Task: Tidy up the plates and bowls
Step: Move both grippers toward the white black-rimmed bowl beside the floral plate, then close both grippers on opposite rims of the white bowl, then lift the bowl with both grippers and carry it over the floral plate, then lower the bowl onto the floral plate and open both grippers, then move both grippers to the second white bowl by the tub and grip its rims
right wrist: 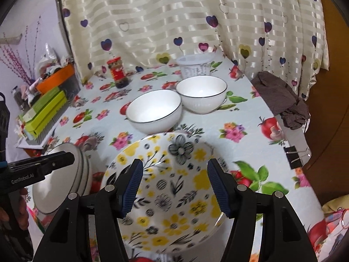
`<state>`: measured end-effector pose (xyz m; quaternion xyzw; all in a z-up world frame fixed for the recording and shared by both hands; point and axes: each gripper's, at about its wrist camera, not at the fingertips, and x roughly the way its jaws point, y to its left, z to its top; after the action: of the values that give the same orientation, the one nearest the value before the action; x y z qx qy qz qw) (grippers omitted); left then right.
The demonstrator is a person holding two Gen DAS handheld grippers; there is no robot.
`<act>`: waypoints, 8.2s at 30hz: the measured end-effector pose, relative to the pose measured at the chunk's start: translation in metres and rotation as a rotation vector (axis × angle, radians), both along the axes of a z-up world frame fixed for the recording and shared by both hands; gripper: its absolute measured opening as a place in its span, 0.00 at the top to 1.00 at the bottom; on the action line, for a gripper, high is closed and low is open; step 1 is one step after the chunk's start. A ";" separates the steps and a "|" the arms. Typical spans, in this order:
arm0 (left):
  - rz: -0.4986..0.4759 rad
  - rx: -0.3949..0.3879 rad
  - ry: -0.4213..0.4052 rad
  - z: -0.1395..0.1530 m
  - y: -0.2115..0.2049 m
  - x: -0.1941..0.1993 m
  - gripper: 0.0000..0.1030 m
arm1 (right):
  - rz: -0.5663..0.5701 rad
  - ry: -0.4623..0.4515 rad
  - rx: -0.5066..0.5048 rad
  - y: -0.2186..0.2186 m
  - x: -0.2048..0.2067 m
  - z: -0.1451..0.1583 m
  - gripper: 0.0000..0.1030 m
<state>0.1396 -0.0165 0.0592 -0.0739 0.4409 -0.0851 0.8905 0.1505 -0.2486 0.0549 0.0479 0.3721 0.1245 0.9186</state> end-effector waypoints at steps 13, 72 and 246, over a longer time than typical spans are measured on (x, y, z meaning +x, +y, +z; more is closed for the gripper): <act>-0.042 0.021 0.015 0.006 -0.010 0.068 0.66 | 0.004 0.059 0.012 -0.005 0.063 0.002 0.40; -0.060 -0.045 0.180 -0.051 -0.039 0.187 0.86 | 0.027 0.225 0.063 0.027 0.181 -0.039 0.84; -0.189 -0.170 0.163 -0.024 -0.103 0.257 0.83 | -0.124 0.237 0.075 -0.080 0.246 -0.040 0.53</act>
<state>0.3965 -0.1200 0.0354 -0.1141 0.5079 -0.1993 0.8302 0.3962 -0.3281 0.0152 0.1197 0.4693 0.0747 0.8717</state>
